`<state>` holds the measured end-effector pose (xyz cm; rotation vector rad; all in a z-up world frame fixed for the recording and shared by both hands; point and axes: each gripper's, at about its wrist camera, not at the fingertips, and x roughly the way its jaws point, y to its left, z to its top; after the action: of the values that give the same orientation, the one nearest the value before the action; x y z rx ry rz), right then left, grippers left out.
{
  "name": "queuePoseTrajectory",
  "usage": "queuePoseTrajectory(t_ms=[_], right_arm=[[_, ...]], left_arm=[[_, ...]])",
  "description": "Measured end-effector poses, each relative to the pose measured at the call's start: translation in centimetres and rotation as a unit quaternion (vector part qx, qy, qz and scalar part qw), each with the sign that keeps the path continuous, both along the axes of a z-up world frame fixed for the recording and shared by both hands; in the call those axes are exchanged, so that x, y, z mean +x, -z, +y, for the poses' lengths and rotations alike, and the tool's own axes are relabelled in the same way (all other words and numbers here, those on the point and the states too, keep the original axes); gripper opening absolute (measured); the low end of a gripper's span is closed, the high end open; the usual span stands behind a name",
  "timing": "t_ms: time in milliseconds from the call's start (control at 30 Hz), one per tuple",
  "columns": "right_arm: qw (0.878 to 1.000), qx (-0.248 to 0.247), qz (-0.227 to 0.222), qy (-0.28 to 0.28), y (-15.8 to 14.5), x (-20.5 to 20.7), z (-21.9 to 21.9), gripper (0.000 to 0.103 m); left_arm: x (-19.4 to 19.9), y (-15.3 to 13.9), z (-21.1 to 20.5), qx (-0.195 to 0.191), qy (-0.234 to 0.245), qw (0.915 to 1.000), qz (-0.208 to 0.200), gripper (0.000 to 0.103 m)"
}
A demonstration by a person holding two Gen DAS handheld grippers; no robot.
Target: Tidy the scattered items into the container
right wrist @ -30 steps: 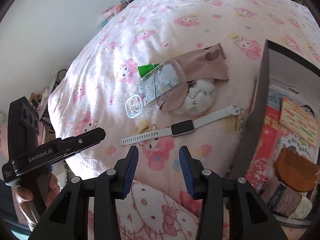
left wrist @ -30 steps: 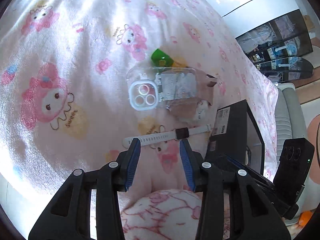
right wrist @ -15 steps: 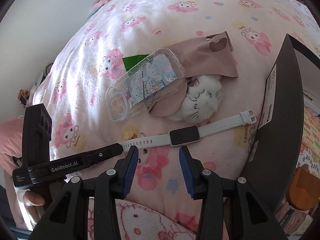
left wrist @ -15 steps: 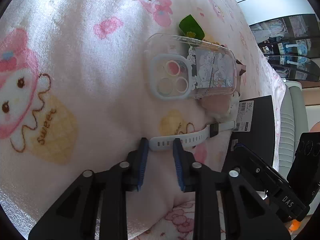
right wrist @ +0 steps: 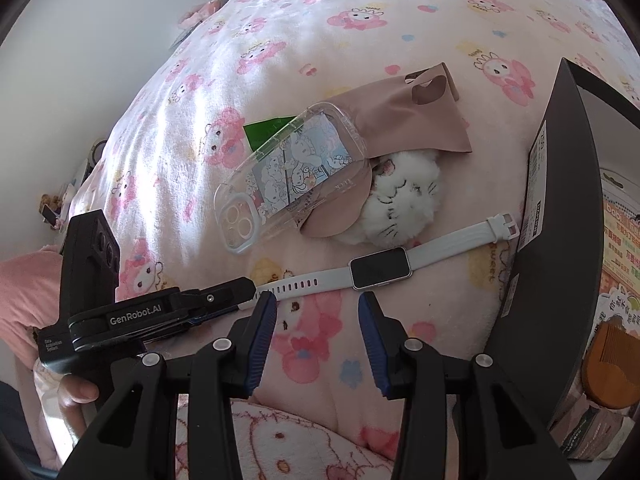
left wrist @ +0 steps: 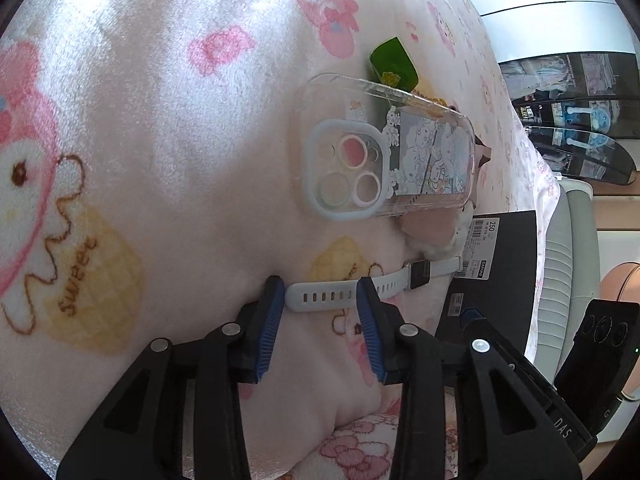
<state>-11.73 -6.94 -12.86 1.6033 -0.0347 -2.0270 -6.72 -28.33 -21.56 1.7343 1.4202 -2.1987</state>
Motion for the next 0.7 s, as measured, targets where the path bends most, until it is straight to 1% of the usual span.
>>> queuePoseTrajectory(t_ms=[33,67,100,133,167,233,367,467,567,700], right_arm=[[1.0,0.002,0.0,0.0,0.0,0.0,0.0,0.038],[1.0,0.003,0.001,0.001,0.0,0.0,-0.1,0.038],[1.0,0.004,0.0,0.002,0.1,0.0,-0.1,0.038],[1.0,0.004,0.0,0.002,0.1,0.0,-0.1,0.038],[1.0,0.003,-0.001,0.002,0.1,0.0,-0.1,0.038],[1.0,0.001,-0.001,0.001,0.2,0.0,-0.1,0.038],[1.0,-0.001,-0.005,0.001,0.2,0.0,0.0,0.038],[1.0,-0.002,-0.004,0.007,0.2,0.0,0.0,0.038],[1.0,-0.003,-0.007,0.012,0.4,-0.1,-0.2,0.038],[1.0,-0.005,-0.014,0.008,0.5,0.1,-0.2,0.038]], left_arm=[[0.1,0.0,0.0,0.003,0.001,1.0,0.003,0.024],[0.2,0.0,0.0,0.006,0.001,1.0,0.007,0.014],[0.4,-0.1,-0.1,0.009,-0.002,0.9999,0.012,0.01],[0.7,-0.3,-0.4,0.011,-0.008,0.9997,0.021,0.01],[1.0,-0.6,-0.5,0.012,-0.015,0.9994,0.03,0.004],[1.7,-1.4,-1.0,-0.001,-0.028,0.9987,0.043,0.002],[3.1,-3.1,-2.2,-0.006,-0.048,0.9964,0.069,0.001],[3.0,-3.4,-2.6,-0.01,-0.044,0.9967,0.067,0.001],[3.2,-4.0,-2.7,-0.05,-0.051,0.9957,0.058,0.001],[4.8,-6.2,-4.1,-0.115,-0.075,0.9885,0.063,0.001]])
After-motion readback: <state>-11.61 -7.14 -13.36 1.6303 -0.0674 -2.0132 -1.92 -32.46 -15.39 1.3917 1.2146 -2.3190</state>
